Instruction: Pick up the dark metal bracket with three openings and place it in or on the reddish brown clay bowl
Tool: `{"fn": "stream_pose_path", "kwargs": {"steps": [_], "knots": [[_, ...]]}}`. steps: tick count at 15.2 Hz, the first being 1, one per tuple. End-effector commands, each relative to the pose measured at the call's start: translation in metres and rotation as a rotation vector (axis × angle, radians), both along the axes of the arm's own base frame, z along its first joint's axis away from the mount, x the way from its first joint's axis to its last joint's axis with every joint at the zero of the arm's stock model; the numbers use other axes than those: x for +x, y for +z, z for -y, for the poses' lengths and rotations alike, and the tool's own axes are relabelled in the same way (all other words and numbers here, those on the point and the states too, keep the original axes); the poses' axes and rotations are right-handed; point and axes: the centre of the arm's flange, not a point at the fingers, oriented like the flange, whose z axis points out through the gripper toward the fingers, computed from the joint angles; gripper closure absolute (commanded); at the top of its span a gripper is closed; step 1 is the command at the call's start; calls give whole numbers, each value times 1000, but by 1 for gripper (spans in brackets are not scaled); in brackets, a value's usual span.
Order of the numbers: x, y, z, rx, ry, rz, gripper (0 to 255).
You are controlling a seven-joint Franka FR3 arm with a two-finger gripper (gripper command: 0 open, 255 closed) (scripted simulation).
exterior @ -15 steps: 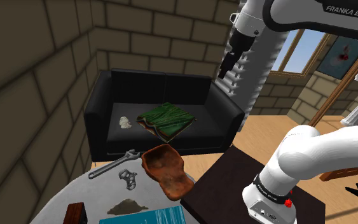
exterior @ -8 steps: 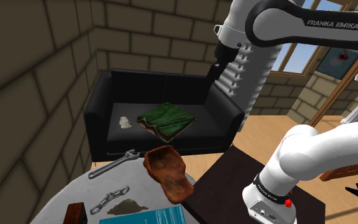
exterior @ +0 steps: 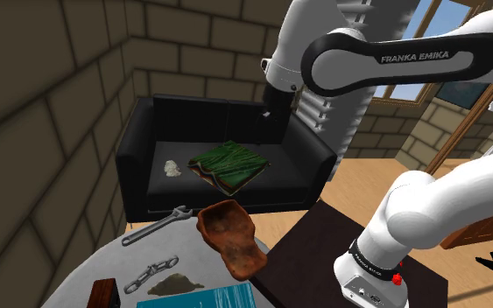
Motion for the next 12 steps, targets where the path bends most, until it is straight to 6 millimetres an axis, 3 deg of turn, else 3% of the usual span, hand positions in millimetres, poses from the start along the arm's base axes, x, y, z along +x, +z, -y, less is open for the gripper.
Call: {"fn": "stream_pose_path", "kwargs": {"steps": [1, 12], "knots": [[4, -18, -20, 5, 17, -6, 0], [32, -106, -127, 25, 107, -42, 0]]}}
